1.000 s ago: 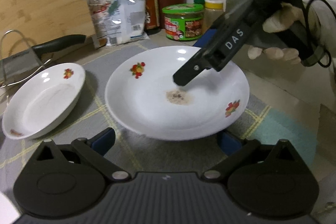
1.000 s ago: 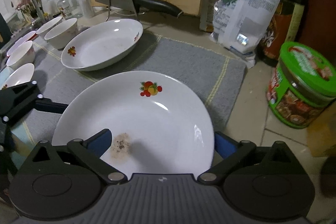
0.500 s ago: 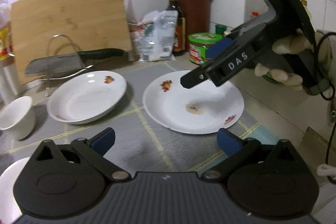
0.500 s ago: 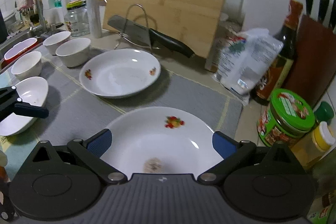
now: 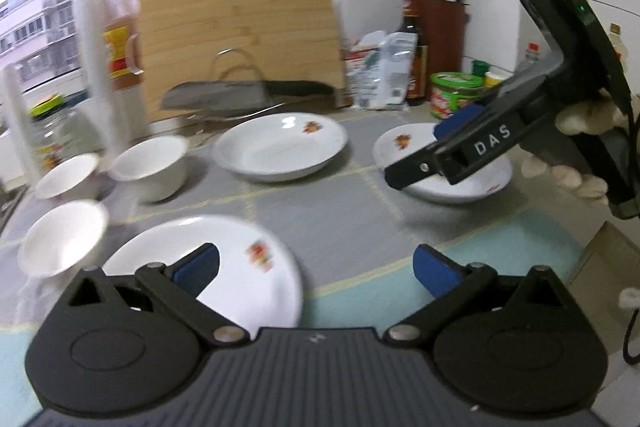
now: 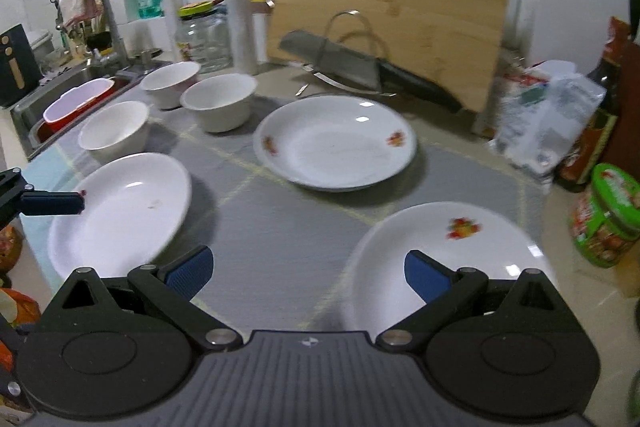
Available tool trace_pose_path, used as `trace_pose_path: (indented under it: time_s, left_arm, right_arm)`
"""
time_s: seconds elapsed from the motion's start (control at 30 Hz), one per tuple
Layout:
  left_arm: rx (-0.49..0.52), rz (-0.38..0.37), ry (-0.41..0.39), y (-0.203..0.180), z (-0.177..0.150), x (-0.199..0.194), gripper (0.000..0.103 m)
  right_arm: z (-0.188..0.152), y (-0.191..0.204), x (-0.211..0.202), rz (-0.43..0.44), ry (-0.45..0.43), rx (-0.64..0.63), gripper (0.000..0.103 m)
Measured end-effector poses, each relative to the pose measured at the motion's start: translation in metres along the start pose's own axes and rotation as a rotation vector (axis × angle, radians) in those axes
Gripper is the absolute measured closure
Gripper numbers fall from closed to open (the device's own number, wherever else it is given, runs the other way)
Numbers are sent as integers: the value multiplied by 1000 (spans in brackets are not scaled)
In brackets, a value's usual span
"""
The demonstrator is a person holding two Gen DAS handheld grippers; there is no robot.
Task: Organize plates and bowls
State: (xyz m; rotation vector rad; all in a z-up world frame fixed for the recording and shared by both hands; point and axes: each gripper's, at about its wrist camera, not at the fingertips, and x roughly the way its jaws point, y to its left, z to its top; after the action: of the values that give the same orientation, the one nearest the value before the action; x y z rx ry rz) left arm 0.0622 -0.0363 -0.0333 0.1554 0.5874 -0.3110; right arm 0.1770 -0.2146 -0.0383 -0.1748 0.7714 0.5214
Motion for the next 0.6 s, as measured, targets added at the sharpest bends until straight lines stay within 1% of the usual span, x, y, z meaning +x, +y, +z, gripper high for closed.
trace_pose_path:
  time_s: [0.2, 0.3, 0.43, 0.6]
  left_arm:
    - [-31, 50, 19, 41, -31, -28, 1]
    - [-39, 63, 30, 56, -45, -36, 1]
    - [-38, 67, 54, 76, -63, -41, 1]
    - [-50, 67, 82, 94, -78, -41, 1]
  right_arm:
    - [-4, 48, 17, 38, 50, 12, 0]
    - [-7, 69, 26, 50, 75, 26, 0]
    - [-12, 94, 37, 49, 110, 40, 0]
    - [-14, 114, 46, 55, 144, 28, 0]
